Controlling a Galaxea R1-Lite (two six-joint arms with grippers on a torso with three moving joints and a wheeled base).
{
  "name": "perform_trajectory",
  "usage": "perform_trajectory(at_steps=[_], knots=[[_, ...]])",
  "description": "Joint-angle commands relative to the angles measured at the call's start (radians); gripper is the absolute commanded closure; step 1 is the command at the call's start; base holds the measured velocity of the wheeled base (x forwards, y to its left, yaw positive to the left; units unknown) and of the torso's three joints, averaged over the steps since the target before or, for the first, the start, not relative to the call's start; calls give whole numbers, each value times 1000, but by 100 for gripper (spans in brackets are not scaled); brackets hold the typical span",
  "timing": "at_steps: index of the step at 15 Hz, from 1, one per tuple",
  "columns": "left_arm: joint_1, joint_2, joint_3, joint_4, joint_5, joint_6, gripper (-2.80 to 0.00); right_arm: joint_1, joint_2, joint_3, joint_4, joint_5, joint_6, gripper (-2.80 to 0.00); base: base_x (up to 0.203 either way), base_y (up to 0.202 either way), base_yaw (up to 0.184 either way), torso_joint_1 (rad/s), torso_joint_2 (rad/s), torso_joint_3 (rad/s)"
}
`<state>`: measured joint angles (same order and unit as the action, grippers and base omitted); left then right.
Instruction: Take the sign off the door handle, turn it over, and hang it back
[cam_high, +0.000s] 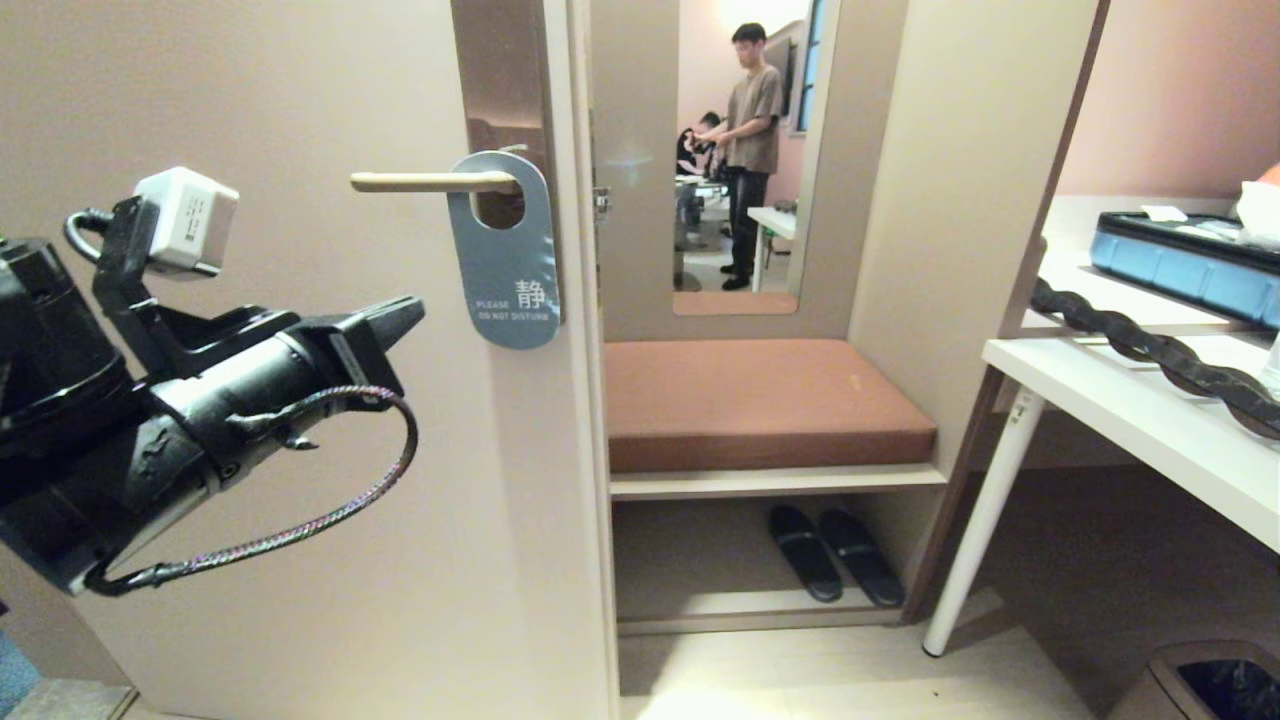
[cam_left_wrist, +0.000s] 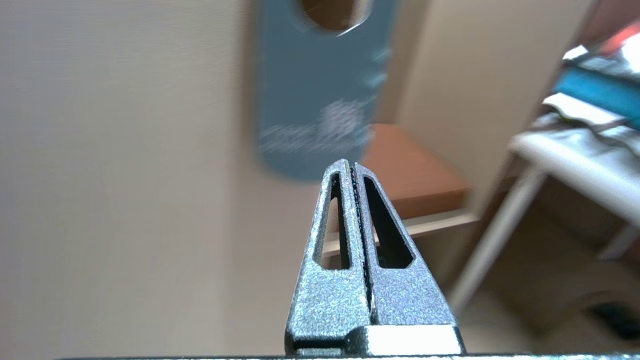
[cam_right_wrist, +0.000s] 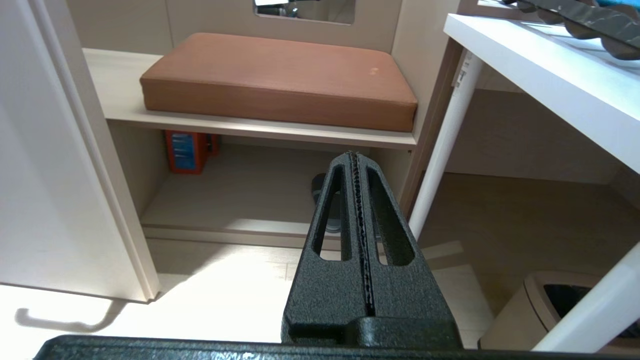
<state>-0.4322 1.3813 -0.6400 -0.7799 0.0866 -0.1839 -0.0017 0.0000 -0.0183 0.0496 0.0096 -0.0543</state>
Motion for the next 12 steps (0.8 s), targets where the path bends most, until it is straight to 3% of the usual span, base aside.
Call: perform_trajectory(at_steps=[1, 8, 12], knots=[[57, -105, 117, -60, 1, 78, 0, 0, 0, 0, 1, 1, -1, 0, 0, 0, 0, 0, 0, 0], [110, -370, 422, -111, 3, 201, 0, 0, 0, 0, 1, 0, -1, 0, 0, 0, 0, 0, 0, 0], [204, -514, 585, -121, 0, 215, 0, 0, 0, 0, 1, 0, -1, 0, 0, 0, 0, 0, 0, 0]])
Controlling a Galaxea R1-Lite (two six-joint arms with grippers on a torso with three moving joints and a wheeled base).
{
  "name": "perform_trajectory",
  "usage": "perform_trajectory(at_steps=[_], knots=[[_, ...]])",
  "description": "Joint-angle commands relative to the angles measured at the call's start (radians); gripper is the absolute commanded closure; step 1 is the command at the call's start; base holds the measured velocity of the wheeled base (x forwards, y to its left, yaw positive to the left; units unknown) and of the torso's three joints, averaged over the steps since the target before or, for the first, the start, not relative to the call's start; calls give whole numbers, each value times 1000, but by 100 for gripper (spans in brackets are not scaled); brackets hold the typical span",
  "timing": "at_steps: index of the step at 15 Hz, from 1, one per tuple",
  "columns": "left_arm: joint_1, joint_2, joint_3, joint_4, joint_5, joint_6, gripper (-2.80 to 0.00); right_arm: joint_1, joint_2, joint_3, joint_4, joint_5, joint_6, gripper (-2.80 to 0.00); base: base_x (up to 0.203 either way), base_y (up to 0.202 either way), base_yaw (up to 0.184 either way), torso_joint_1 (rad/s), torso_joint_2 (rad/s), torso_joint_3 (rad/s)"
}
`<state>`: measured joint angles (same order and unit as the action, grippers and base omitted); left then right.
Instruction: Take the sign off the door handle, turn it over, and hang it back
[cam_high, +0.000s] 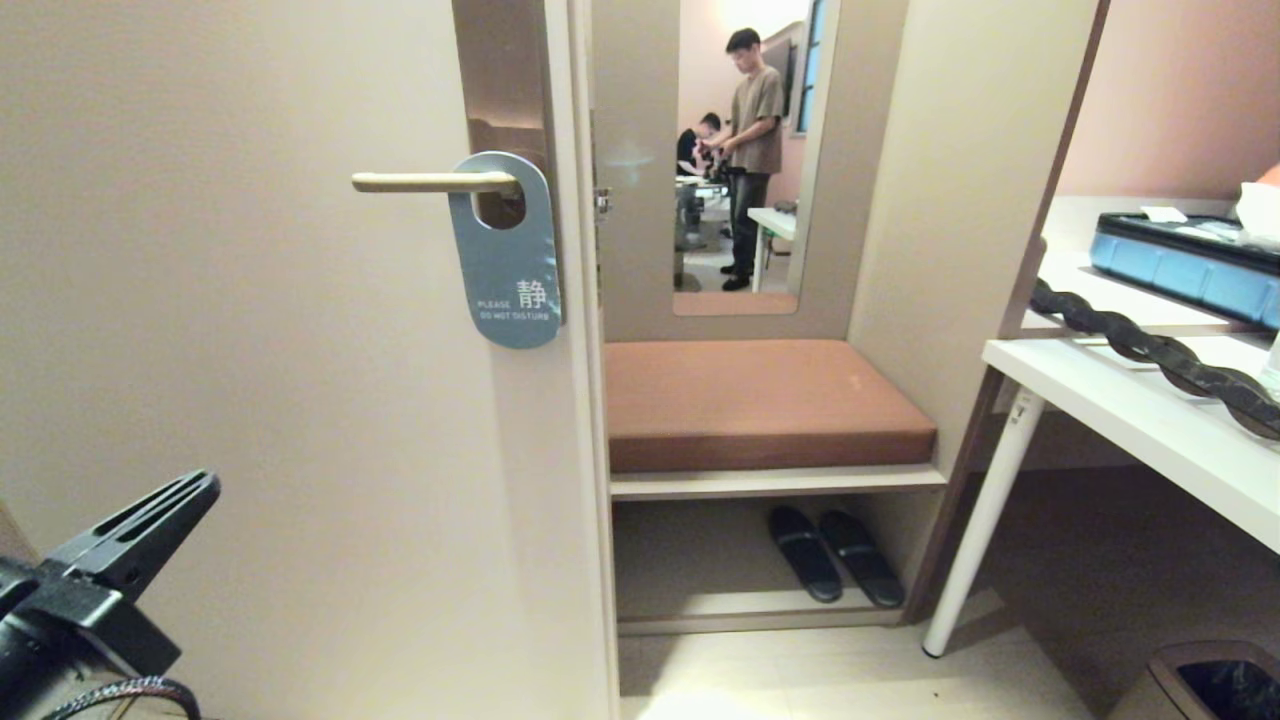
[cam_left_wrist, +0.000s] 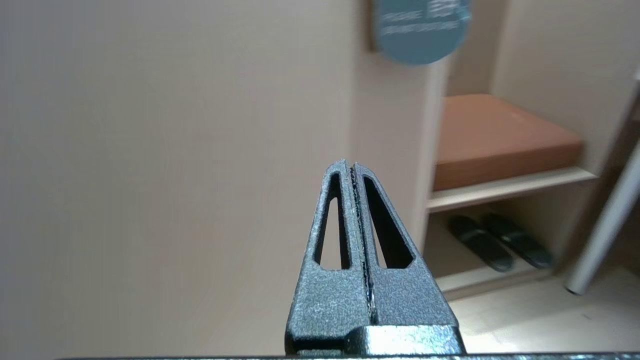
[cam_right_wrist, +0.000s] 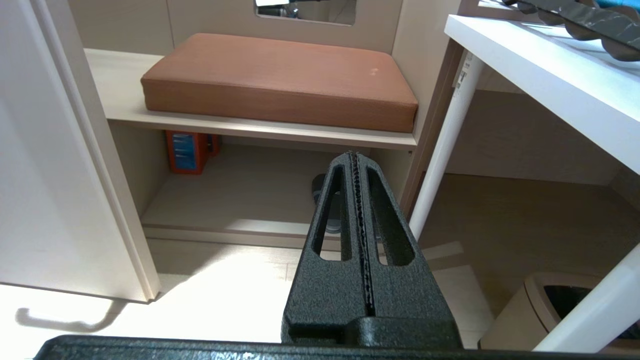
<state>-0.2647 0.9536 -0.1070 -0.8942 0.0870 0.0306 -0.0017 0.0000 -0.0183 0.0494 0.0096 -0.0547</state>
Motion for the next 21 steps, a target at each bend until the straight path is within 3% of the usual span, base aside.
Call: perform_trajectory(at_steps=[1, 3, 6, 14, 21], knots=[[60, -123, 85, -6, -3, 1, 0, 0, 0, 0, 0, 1, -1, 0, 0, 0, 0, 0, 0, 0], [84, -206, 103, 34, -7, -6, 0, 0, 0, 0, 1, 1, -1, 0, 0, 0, 0, 0, 0, 0], [96, -344, 107, 181, -6, -7, 0, 0, 0, 0, 1, 1, -1, 0, 0, 0, 0, 0, 0, 0], [249, -659, 107, 520, -34, -9, 0, 0, 0, 0, 0, 0, -1, 0, 0, 0, 0, 0, 0, 0], [266, -883, 107, 767, -61, -6, 0, 0, 0, 0, 1, 1, -1, 0, 0, 0, 0, 0, 0, 0]])
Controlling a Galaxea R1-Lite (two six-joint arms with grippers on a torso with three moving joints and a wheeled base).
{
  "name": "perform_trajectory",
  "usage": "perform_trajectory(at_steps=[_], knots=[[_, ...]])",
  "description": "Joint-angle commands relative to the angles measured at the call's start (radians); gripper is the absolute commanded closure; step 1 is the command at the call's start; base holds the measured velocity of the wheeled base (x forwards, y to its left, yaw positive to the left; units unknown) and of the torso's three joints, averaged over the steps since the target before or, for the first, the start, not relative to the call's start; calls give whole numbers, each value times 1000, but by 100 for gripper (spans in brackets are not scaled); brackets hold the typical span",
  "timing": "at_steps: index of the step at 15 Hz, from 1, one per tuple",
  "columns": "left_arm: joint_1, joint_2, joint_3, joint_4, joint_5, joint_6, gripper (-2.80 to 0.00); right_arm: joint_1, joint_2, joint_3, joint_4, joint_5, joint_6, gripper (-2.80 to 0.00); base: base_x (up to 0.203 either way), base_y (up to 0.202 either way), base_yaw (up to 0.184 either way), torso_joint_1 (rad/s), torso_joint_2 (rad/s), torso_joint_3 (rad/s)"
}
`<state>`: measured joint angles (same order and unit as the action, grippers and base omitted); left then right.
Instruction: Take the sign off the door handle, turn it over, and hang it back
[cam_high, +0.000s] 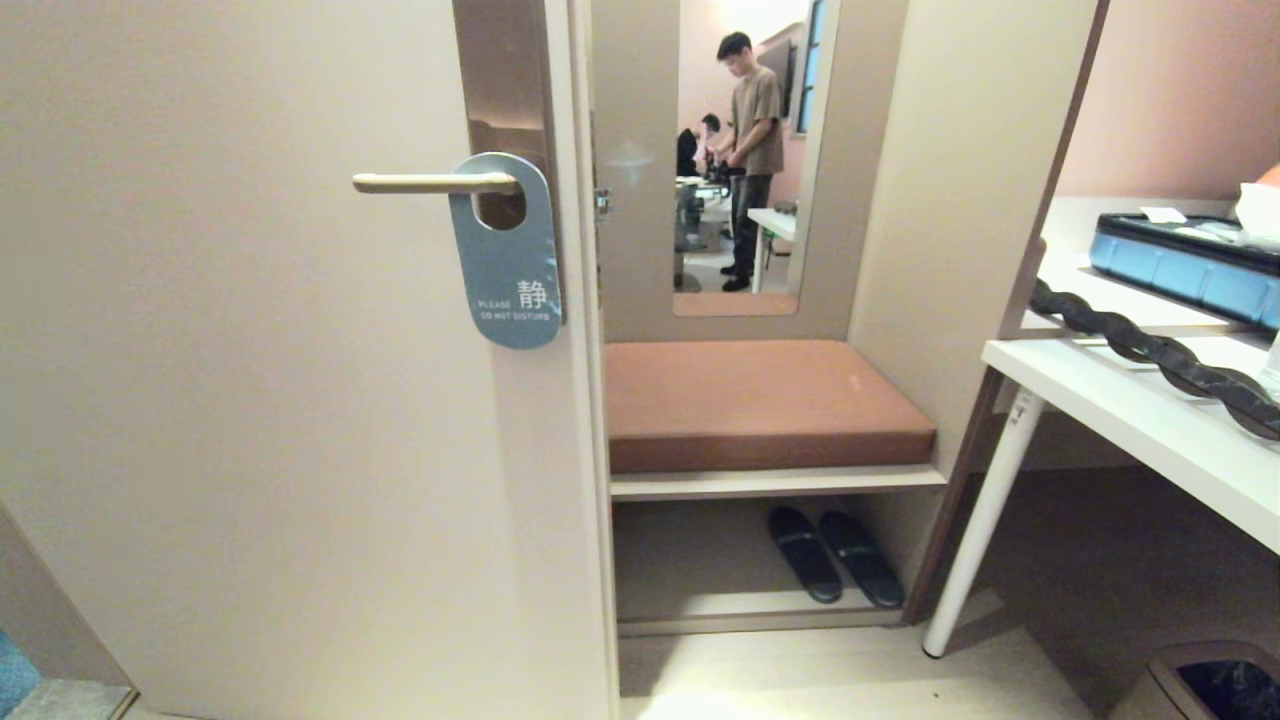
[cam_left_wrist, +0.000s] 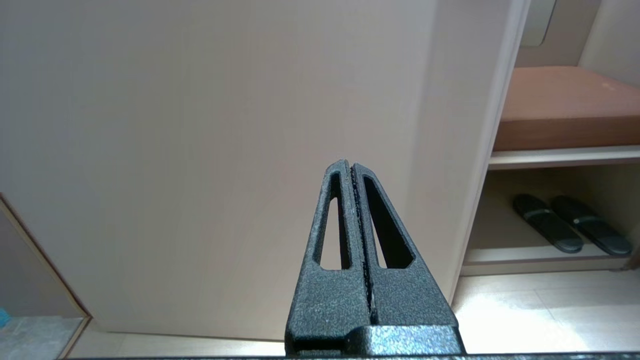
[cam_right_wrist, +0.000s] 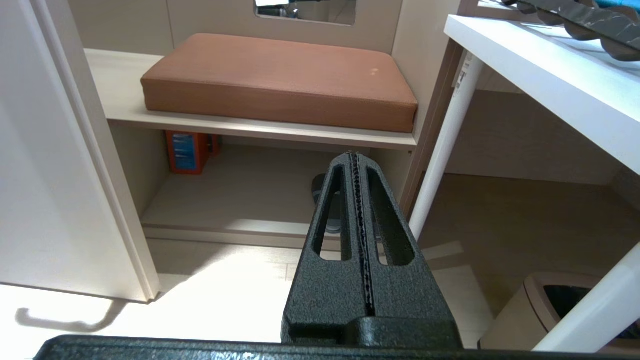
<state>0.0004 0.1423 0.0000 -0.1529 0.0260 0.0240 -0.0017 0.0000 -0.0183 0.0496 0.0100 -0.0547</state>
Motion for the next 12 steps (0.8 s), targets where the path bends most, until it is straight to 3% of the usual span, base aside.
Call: perform_trajectory(at_steps=[1, 8, 12], knots=[[1, -93, 0, 52, -2, 2, 0, 0, 0, 0, 0, -1, -1, 0, 0, 0, 0, 0, 0, 0], [1, -142, 0, 160, -6, 3, 0, 0, 0, 0, 0, 1, -1, 0, 0, 0, 0, 0, 0, 0], [0, -142, 0, 160, -39, 7, 0, 0, 0, 0, 0, 0, -1, 0, 0, 0, 0, 0, 0, 0]])
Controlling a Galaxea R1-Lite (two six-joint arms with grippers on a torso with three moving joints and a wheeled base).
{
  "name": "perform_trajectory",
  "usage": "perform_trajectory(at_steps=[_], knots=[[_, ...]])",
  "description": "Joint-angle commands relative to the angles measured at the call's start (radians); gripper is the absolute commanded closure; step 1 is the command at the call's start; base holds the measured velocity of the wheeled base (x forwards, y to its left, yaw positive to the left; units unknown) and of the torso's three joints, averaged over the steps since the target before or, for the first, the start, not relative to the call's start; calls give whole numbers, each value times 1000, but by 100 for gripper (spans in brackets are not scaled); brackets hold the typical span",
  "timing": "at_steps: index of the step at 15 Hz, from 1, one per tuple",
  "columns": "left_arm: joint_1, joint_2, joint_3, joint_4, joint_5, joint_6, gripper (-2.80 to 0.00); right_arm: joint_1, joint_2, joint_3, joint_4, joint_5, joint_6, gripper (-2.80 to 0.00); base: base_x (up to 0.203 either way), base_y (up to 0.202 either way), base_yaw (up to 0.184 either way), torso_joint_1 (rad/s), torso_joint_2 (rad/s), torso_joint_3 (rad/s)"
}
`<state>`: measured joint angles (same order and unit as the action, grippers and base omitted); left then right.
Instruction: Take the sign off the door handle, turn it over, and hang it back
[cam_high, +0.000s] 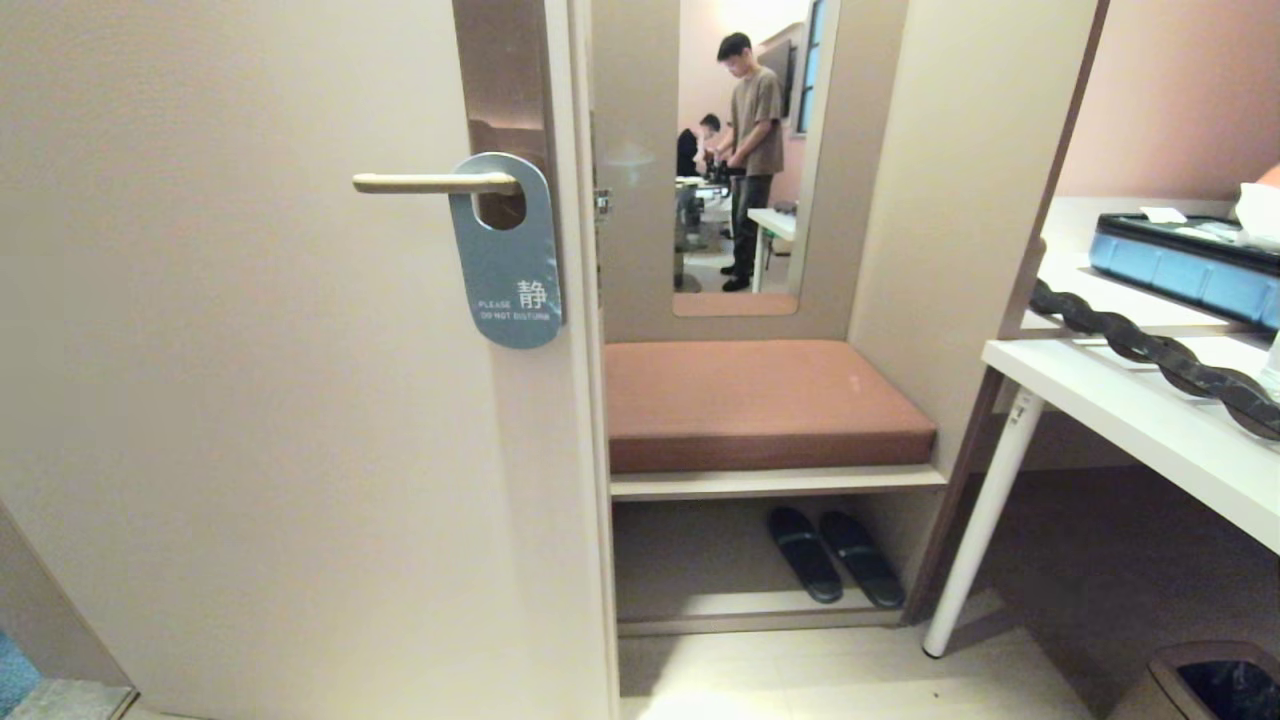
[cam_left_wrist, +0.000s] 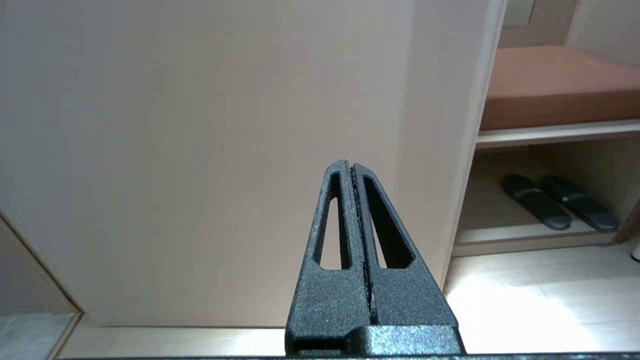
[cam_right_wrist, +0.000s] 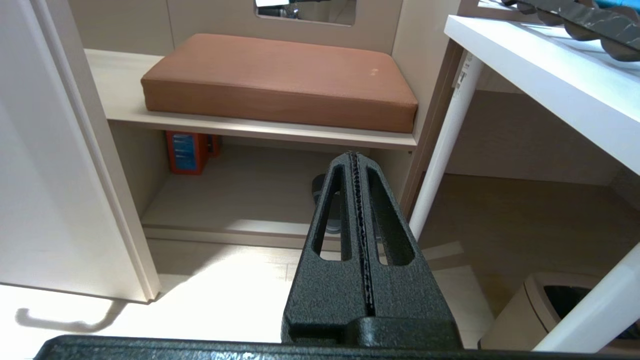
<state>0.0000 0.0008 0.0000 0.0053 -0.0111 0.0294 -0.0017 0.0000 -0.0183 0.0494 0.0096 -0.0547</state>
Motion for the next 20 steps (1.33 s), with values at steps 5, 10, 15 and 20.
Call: perform_trajectory(at_steps=[5, 10, 15, 20], knots=[[0, -1, 0, 1, 22, -2, 0, 0, 0, 0, 0, 1, -1, 0, 0, 0, 0, 0, 0, 0], [0, -1, 0, 1, 22, -9, 0, 0, 0, 0, 0, 1, -1, 0, 0, 0, 0, 0, 0, 0], [0, -1, 0, 1, 23, -12, 0, 0, 0, 0, 1, 1, -1, 0, 0, 0, 0, 0, 0, 0], [0, -1, 0, 1, 23, -12, 0, 0, 0, 0, 0, 1, -1, 0, 0, 0, 0, 0, 0, 0]])
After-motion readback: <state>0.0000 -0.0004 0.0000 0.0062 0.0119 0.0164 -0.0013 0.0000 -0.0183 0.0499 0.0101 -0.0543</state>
